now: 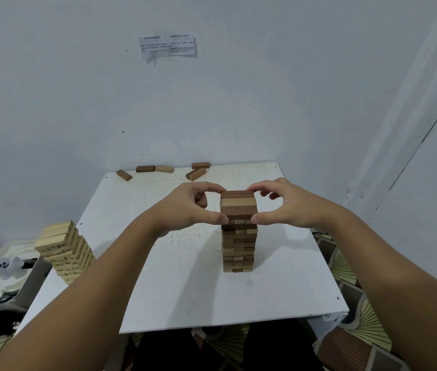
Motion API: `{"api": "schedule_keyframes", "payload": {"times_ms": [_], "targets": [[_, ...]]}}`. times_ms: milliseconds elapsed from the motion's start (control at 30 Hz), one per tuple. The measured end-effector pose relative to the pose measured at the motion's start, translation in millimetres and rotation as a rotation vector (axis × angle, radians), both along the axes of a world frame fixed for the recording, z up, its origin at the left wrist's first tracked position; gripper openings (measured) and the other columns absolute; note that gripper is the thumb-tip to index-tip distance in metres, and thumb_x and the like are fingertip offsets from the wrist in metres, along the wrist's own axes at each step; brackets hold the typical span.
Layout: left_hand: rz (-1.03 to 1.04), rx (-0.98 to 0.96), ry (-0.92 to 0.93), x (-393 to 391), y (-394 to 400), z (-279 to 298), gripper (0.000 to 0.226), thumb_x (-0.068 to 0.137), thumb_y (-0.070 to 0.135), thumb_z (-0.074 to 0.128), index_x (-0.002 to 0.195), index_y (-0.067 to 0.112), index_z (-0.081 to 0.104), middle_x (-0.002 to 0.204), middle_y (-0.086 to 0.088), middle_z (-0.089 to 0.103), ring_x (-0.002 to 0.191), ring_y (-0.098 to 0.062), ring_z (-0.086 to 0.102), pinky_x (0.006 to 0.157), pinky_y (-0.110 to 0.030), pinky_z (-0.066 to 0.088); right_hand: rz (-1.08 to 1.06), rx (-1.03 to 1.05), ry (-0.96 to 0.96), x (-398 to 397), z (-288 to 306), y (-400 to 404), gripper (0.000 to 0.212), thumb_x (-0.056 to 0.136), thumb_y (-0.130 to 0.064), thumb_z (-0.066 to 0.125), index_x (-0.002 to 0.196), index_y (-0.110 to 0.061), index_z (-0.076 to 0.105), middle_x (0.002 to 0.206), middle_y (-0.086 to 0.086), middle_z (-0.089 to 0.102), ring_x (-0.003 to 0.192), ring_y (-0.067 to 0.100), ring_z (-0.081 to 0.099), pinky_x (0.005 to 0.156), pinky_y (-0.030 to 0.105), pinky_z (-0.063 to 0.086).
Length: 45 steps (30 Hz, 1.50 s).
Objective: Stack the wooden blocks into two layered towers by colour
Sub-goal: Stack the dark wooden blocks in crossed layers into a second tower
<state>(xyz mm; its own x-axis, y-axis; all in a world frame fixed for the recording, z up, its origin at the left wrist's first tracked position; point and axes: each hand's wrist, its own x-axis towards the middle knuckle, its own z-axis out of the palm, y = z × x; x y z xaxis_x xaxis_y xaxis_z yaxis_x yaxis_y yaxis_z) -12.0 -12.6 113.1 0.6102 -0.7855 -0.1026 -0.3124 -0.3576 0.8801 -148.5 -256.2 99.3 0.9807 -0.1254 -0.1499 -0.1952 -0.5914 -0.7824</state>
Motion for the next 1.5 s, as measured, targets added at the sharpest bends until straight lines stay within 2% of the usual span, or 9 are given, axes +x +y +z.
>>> {"api": "schedule_keyframes", "payload": {"times_ms": [200,500,633,733,867,1000,1233,1367,1500], "targets": [[0.01,-0.008,0.013,2.1,1.7,-3.8,0.06,0.074,0.024,0.094,0.127,0.033,0.067,0.067,0.006,0.033,0.064,-0.009,0.037,0.062,-0.025,0.032,-0.003,0.005,-0.007,1.5,-2.5,2.6,0.065,0.066,-0.064,0.079,0.125,-0.063,0.052,0.132,-0.017,0.044,0.122,-0.001,0.043,0.083,0.021,0.043],[0.022,-0.027,0.041,1.1,2.7,-7.2,0.064,0.072,0.025,0.095,0.129,0.035,0.066,0.07,0.004,0.039,0.071,-0.015,0.041,0.07,-0.034,0.035,0.006,0.017,0.003,1.4,-4.0,1.1,0.066,0.07,-0.061,0.081,0.128,-0.064,0.051,0.134,-0.016,0.044,0.123,0.001,0.043,0.083,0.021,0.043],[0.072,-0.048,0.053,3.5,9.3,-11.8,0.096,0.065,0.033,0.099,0.146,0.044,0.049,0.076,0.003,0.045,0.072,-0.012,0.046,0.07,-0.031,0.04,-0.038,0.11,-0.034,-5.3,-7.6,-2.7,0.087,0.068,-0.06,0.083,0.144,-0.061,0.041,0.136,-0.018,0.046,0.127,0.001,0.044,0.088,0.02,0.042],[0.135,-0.018,0.055,4.0,28.3,-25.9,0.114,0.054,0.043,0.102,0.149,0.05,0.04,0.096,0.001,0.056,0.082,-0.013,0.053,0.078,-0.029,0.05,-0.091,0.15,-0.033,-17.3,-23.2,-10.2,0.097,0.068,-0.057,0.086,0.15,-0.056,0.036,0.136,-0.018,0.048,0.128,0.003,0.046,0.09,0.019,0.042],[0.073,0.264,0.039,-6.3,41.0,-57.7,0.102,0.062,0.042,0.099,0.147,0.043,0.044,0.123,0.008,0.055,0.114,-0.015,0.053,0.098,-0.034,0.05,-0.073,0.016,0.15,-30.4,-60.6,-8.0,0.097,0.073,-0.05,0.09,0.152,-0.05,0.033,0.142,-0.014,0.041,0.134,0.012,0.04,0.102,0.033,0.041],[0.031,0.436,0.001,-13.6,32.1,-91.2,0.102,0.063,0.046,0.097,0.149,0.038,0.044,0.132,0.006,0.051,0.126,-0.022,0.047,0.11,-0.043,0.045,-0.026,-0.065,0.259,-31.1,-91.8,5.3,0.101,0.067,-0.055,0.092,0.152,-0.047,0.037,0.144,-0.009,0.037,0.138,0.017,0.036,0.117,0.047,0.037],[0.029,0.482,-0.108,-12.4,11.7,-121.8,0.104,0.054,0.066,0.094,0.145,0.044,0.049,0.125,0.006,0.052,0.13,-0.024,0.037,0.116,-0.05,0.035,-0.041,-0.235,0.281,-20.3,-103.6,22.1,0.088,0.07,-0.055,0.087,0.146,-0.049,0.044,0.15,-0.004,0.034,0.141,0.025,0.027,0.12,0.051,0.03],[0.052,0.485,-0.171,-12.0,6.5,-126.7,0.094,0.058,0.063,0.093,0.141,0.042,0.056,0.117,0.009,0.053,0.129,-0.023,0.032,0.111,-0.042,0.033,-0.091,-0.231,0.283,-14.0,-111.4,20.5,0.089,0.065,-0.056,0.088,0.143,-0.051,0.046,0.144,-0.007,0.036,0.139,0.023,0.031,0.119,0.049,0.035],[0.069,0.449,-0.204,-9.1,4.3,-133.5,0.08,0.058,0.061,0.094,0.13,0.046,0.062,0.109,0.013,0.052,0.127,-0.023,0.034,0.111,-0.041,0.034,-0.091,-0.254,0.283,-12.0,-112.4,20.2,0.084,0.067,-0.054,0.087,0.14,-0.055,0.046,0.137,-0.009,0.035,0.135,0.021,0.03,0.118,0.045,0.033]]}}
